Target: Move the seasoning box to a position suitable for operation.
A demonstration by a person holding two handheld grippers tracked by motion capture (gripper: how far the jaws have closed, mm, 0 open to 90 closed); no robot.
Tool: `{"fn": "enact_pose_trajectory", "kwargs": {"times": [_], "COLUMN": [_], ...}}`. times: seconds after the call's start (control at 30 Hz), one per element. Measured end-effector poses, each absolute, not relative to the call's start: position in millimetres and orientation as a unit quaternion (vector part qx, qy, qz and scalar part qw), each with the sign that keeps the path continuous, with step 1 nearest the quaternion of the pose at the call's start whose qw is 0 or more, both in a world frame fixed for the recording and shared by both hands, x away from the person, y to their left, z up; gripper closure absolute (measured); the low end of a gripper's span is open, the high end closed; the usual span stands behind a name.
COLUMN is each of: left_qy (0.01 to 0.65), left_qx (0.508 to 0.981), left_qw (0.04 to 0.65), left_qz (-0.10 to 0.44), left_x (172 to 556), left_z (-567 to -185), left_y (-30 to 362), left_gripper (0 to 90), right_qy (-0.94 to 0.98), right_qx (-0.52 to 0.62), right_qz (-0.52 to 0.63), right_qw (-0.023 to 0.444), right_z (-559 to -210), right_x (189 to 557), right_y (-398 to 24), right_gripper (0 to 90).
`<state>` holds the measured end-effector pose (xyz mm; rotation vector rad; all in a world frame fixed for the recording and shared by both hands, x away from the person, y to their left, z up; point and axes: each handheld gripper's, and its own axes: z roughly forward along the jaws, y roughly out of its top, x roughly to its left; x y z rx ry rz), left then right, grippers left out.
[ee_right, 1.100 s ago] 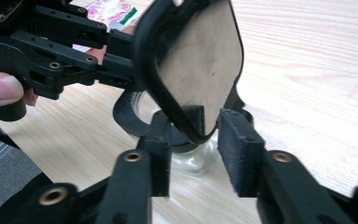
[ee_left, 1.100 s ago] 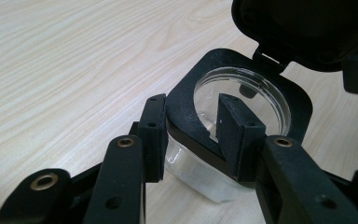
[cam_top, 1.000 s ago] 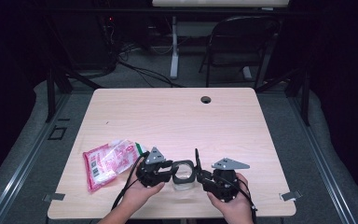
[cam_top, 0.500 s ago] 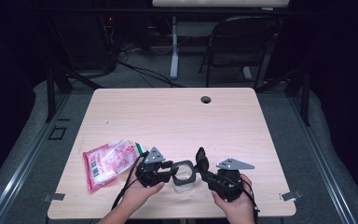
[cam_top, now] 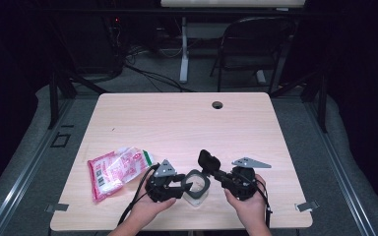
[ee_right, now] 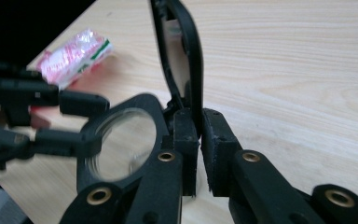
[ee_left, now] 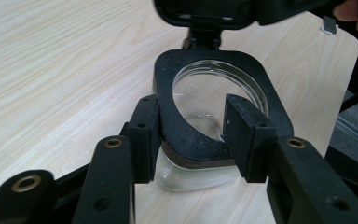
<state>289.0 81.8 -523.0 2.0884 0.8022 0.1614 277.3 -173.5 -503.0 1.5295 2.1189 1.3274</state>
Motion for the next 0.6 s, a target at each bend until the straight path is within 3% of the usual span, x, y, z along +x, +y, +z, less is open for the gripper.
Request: {"fn": "enact_pose_trajectory", "kwargs": {"times": [0.6], "left_qy": [0.338], "left_qx": [0.822], "left_qw": [0.455], "left_qz": [0.060], "left_x": [283], "left_z": [-523], "left_y": [80], "left_gripper": [52.3], "right_qy": [0.712], "right_qx": [0.519], "right_qz": [0.459], "right_qw": [0.114], "right_z": [-506], "right_x": [300], "right_y": [-164], "right_gripper": [80.1]}}
